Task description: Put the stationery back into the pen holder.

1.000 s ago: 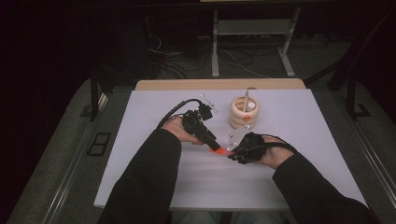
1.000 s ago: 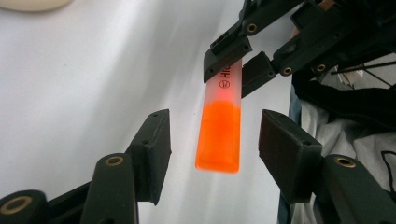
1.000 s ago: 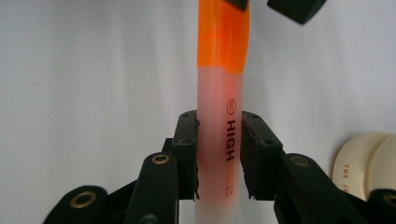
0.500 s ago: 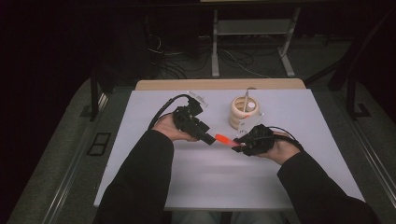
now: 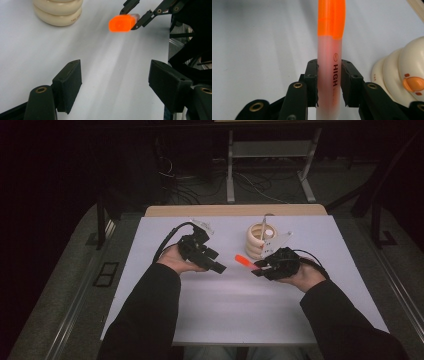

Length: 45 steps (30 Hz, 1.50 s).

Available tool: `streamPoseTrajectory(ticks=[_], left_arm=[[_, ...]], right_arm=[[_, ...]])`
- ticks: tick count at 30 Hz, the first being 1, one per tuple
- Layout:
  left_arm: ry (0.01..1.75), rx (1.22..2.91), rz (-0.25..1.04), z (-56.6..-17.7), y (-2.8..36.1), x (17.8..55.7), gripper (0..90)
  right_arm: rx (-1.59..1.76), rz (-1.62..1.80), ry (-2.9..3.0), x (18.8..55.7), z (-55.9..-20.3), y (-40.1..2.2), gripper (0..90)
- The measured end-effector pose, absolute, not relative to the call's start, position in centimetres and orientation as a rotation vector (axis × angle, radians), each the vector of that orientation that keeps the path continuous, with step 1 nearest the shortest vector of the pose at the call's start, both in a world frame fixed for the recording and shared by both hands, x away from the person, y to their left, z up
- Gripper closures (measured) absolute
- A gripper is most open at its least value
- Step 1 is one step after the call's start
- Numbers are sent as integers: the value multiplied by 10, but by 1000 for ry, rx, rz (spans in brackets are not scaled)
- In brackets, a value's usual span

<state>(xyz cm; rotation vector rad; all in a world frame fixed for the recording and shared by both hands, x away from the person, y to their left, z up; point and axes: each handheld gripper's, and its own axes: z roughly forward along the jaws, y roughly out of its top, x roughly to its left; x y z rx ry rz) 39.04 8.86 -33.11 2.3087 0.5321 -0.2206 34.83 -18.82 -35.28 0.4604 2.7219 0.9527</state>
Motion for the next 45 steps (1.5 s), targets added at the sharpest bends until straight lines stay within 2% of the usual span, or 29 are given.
streamPoseTrajectory(ticks=[23,36,45], left_arm=[[604,2187,-91,-346,127,369,126],[680,2126,-5,-359,141,354,1],[716,2063,95,-364,150,343,0]], right_arm=[[615,1088,2671,363,-346,-207,684],[737,1167,2608,376,-338,-218,683],[788,1218,2555,388,-332,-222,684]])
